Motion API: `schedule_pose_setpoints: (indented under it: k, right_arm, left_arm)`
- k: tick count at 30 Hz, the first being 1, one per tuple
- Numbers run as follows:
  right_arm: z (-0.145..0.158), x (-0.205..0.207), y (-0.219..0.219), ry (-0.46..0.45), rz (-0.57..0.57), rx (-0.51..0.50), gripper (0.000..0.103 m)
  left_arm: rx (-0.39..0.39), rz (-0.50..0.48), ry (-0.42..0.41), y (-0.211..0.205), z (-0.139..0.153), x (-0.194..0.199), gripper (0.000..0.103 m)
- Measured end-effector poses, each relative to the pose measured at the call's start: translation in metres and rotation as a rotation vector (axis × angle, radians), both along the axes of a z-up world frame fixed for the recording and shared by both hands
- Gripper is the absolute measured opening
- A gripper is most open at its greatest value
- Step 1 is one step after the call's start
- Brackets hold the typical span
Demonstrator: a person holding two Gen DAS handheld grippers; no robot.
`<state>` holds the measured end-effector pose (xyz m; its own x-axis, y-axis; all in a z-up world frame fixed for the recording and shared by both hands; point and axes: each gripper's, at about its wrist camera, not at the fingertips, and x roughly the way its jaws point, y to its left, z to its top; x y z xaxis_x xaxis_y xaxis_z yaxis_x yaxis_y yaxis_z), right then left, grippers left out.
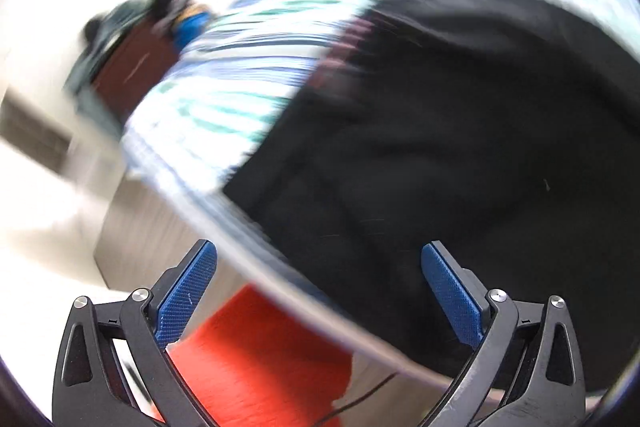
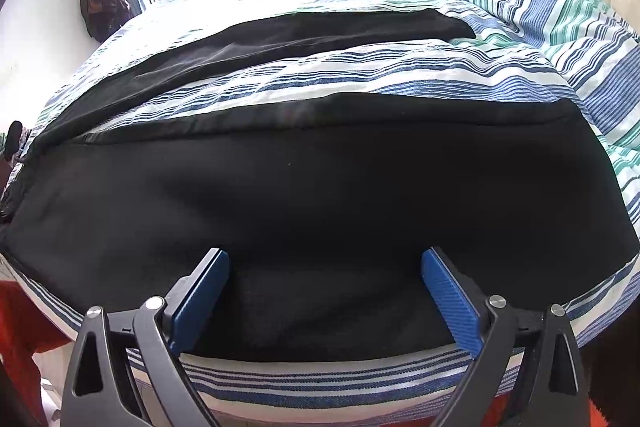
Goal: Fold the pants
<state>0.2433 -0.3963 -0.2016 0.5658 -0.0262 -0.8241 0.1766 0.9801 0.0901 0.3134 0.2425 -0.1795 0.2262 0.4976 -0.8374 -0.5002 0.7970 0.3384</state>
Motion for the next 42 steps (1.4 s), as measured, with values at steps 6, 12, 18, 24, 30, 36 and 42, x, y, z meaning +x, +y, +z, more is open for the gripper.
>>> schedule_pose_setpoints:
  k: [6,12,18,24,30,36,42]
  right_arm:
    - [-0.001,0.004,0.003,0.01,0.003,-0.006,0.103]
    - [-0.001,0.004,0.002,0.008,-0.006,-0.001,0.103]
    - [-0.001,0.006,0.001,0.012,0.002,-0.001,0.103]
    - [-0.001,0.005,0.002,0.007,0.0,-0.003,0.103]
    - [0.0,0.005,0.002,0.007,0.004,0.002,0.103]
    - [0.008,0.003,-0.001,-0.002,0.008,0.018,0.102]
    - [0.059,0.043,-0.006,-0.093,0.031,0.102,0.102]
  left_arm:
    - [-0.146,-0.298,-0.114,-0.064,0.003,0.051,0.102]
    - [0.214,-0.179,0.124,-0.098,-0.04,0.073,0.103]
    - [0.284,0.334,-0.024,0.028,0.045,0.01,0.102]
    - [-0.034,-0.079,-0.205,-0.053,0.07,0.09,0.102]
    - [-0.025,-0.516,-0.167,-0.181,0.011,0.191,0.102]
    - [0.054,-0.517,-0.092,-0.216,-0.023,0.184,0.102]
    - [-0.073,-0.707,-0.221,-0.28,0.041,0.194,0.102]
